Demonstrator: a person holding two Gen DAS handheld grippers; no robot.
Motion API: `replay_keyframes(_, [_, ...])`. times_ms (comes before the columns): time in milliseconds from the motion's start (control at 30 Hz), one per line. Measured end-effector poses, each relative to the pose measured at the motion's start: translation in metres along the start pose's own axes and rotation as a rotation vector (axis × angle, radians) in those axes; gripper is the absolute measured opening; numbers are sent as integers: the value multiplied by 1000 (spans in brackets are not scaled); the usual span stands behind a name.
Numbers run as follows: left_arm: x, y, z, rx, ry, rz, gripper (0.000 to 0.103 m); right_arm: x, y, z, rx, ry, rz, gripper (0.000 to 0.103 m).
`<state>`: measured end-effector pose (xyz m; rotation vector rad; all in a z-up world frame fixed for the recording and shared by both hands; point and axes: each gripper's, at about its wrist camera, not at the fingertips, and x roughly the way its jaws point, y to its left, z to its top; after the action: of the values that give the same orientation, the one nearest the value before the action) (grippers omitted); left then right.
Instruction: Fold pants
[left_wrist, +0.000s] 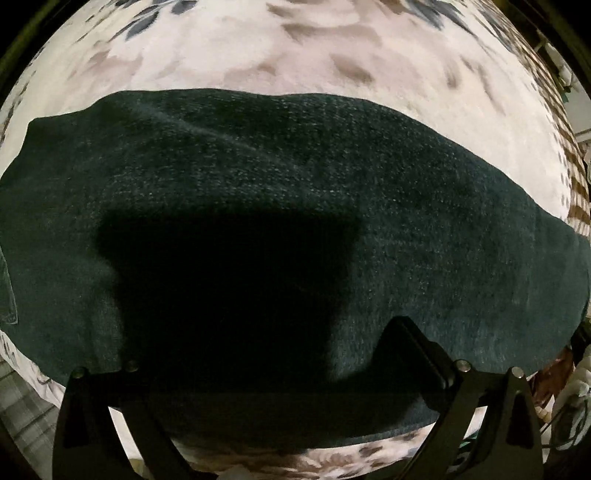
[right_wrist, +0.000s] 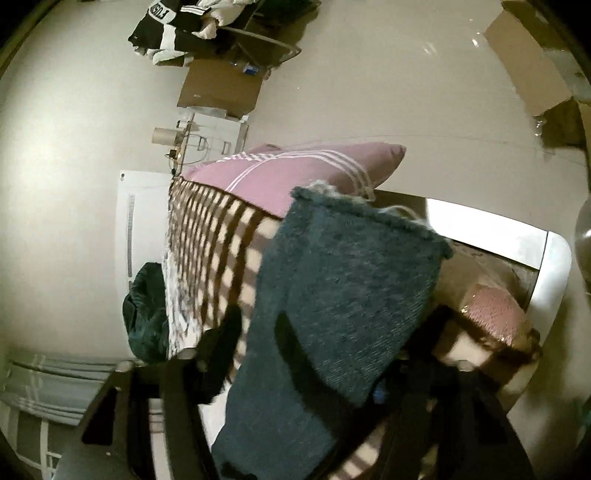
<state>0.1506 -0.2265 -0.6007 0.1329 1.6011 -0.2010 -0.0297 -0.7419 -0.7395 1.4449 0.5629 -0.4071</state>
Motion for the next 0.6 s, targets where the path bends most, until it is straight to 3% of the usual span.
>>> replay_keyframes(33, [0, 0, -3, -1, -4, 3, 103, 3, 2, 0, -10, 12, -5, 41])
replay_keyframes(67, [0, -6, -7, -6, -11, 5, 103, 4, 3, 1, -21, 21, -11, 22])
replay_keyframes(100, [0, -6, -7, -11, -19, 6, 103, 8, 4, 2, -36, 27, -20, 12])
replay_keyframes(333, [-21, -32, -30, -3, -53, 42, 103, -7, 45, -8, -155, -5, -140, 9])
replay_keyframes(600, [-87, -10, -59, -85, -152, -14, 103, -45, 157, -70, -336, -24, -125, 8])
